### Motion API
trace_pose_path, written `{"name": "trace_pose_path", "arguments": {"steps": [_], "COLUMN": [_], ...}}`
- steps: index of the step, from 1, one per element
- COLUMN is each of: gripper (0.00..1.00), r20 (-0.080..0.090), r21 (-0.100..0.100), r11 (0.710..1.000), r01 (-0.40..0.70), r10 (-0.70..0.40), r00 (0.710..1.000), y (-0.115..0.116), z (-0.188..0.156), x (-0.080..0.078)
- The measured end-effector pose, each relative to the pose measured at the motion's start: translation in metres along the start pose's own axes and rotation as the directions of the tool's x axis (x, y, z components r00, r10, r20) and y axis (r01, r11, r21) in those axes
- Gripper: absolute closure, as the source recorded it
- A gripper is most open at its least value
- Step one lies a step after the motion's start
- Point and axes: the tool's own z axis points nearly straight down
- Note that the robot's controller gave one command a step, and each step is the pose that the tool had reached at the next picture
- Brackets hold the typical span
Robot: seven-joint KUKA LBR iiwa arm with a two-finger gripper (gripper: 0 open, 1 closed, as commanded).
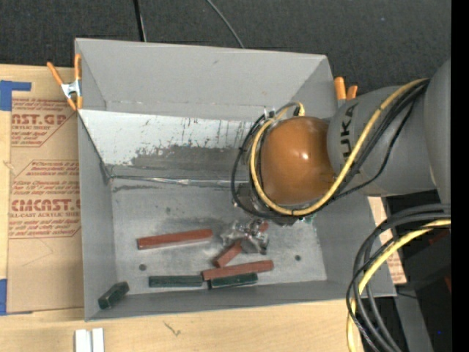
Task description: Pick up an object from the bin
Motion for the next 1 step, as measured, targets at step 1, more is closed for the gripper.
{"name": "trace_pose_path", "arguments": {"steps": [1], "gripper": [1.00], "r20": [0.003], "r21": [0.001], "r11": [0.993], "r01": [0.121], "r10": [-0.121], "r00": [0.993], "y": [0.0039], "z": [-0.1462], "x": [0.0194]}}
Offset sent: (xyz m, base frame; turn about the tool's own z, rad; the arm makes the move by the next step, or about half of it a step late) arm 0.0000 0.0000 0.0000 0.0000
